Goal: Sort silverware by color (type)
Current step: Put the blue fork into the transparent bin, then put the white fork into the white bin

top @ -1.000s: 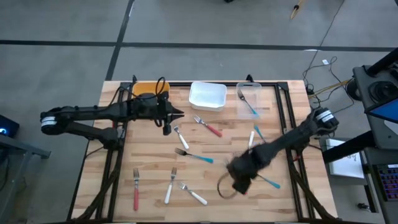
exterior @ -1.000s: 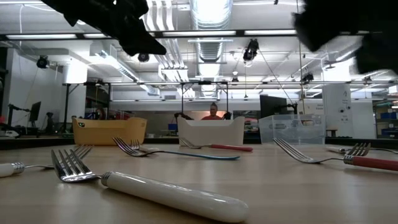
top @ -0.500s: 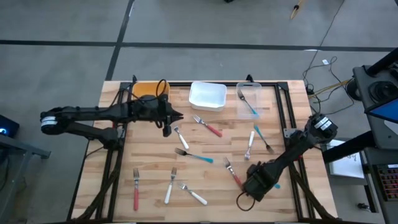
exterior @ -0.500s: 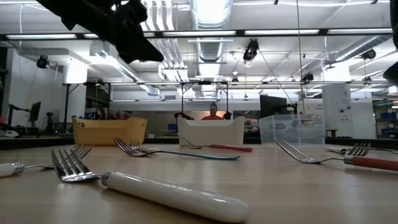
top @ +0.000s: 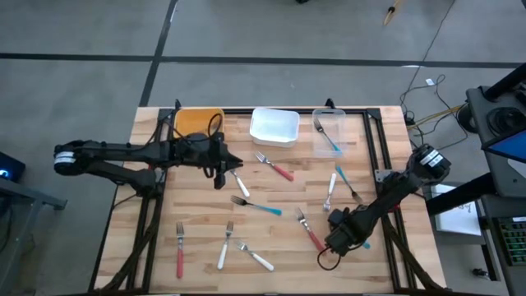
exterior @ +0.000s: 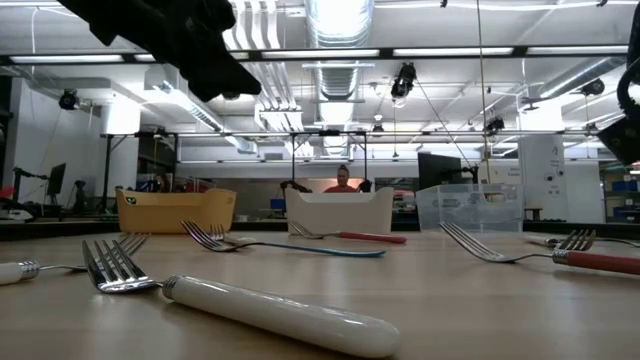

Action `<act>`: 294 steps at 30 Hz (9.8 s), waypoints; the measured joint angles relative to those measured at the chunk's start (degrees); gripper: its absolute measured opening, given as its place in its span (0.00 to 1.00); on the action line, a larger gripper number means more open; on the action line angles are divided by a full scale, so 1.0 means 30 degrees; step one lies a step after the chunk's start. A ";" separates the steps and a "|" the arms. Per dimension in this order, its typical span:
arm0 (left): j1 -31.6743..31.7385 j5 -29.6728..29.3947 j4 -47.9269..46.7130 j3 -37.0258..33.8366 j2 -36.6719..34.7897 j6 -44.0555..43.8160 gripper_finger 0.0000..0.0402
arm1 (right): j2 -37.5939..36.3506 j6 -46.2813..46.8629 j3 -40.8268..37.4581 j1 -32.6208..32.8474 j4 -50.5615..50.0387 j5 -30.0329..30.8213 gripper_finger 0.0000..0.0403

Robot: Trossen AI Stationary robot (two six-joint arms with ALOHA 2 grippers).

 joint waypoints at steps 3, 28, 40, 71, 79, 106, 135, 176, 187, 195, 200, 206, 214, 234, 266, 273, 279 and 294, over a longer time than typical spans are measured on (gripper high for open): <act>-0.0169 -0.0001 0.0030 -0.0007 -0.0001 0.0000 0.09 | -0.0014 0.0046 -0.0147 0.0036 0.0207 0.0498 0.33; -0.0392 -0.0001 0.1009 -0.0007 -0.0008 0.0000 0.09 | 0.0365 -0.1361 -0.0531 0.0000 0.2513 0.1680 0.03; -0.0392 -0.0023 0.1478 -0.0007 -0.0008 0.0236 0.09 | -0.1977 -0.0523 0.1349 -0.0363 -0.0104 0.2335 0.02; -0.0392 -0.0059 -0.0201 -0.0051 -0.0547 0.1377 0.09 | -0.2013 -1.3894 1.1454 -1.8668 -0.6933 0.1188 0.02; -0.0385 -0.0154 -0.0524 -0.0058 -0.0569 0.1719 0.09 | -0.1161 -1.9184 1.1316 -2.5990 -0.8177 0.0891 0.02; -0.0385 -0.2556 -0.1301 -0.0058 -0.0569 0.1727 0.09 | 0.5025 -2.4927 1.1308 -2.9849 -0.7035 0.2516 0.03; -0.0355 -0.2573 -0.1350 -0.0869 -0.0569 0.1780 0.09 | 0.0547 -2.4452 1.0456 -2.7535 -0.2056 0.2567 0.23; -0.1652 0.1201 -0.3358 -0.0794 0.3601 -1.7355 0.09 | -0.8024 -2.2856 0.0671 -1.6830 0.5339 0.3648 0.16; -0.1689 -0.0256 -0.2986 -0.0364 0.5707 -2.1209 0.09 | -0.8040 -2.4537 -0.0341 -1.6872 0.5758 0.7201 0.15; -0.1688 -0.1646 -0.4205 0.2102 0.8285 -2.2076 0.09 | -0.8053 -2.4911 -0.0560 -1.6968 0.5758 0.7574 0.17; -0.1842 -0.1519 -0.8500 0.4345 0.9732 -2.2377 0.09 | -0.8102 -2.5430 -0.0560 -1.6968 0.5751 0.7581 0.19; -0.1922 -0.3789 -1.2742 0.7080 1.1487 -2.2513 0.09 | -0.8360 -2.5808 -0.0560 -1.6968 0.5749 0.7587 0.21; -0.1904 -0.4999 -1.4668 0.9090 1.4084 -2.2290 0.18 | -0.9048 -2.5589 -0.0668 -1.6968 0.5746 0.7589 0.21; -0.1922 -0.5731 -1.2526 0.7825 1.4636 -2.3321 0.30 | -0.9226 -2.5496 -0.0749 -1.6968 0.5751 0.7589 0.21; -0.1635 -0.6282 -1.2791 0.7294 0.9426 -1.2545 0.02 | -0.9211 -2.6173 -0.0808 -1.6968 0.6799 0.7603 0.21; 0.1047 -0.6226 -1.1079 0.7827 0.6775 -0.3918 0.02 | -0.9211 -2.6675 -0.0808 -1.6976 0.9852 0.7596 0.17; 0.4525 -0.4337 -0.9963 0.9211 0.6903 0.1928 0.02 | -0.9208 -2.7350 -0.0822 -1.7653 1.0552 0.7574 0.14; 0.7404 -0.0737 -0.6866 1.1489 0.9892 0.7331 0.01 | -0.9284 -2.7163 -0.0676 -2.1204 1.0986 0.7545 0.13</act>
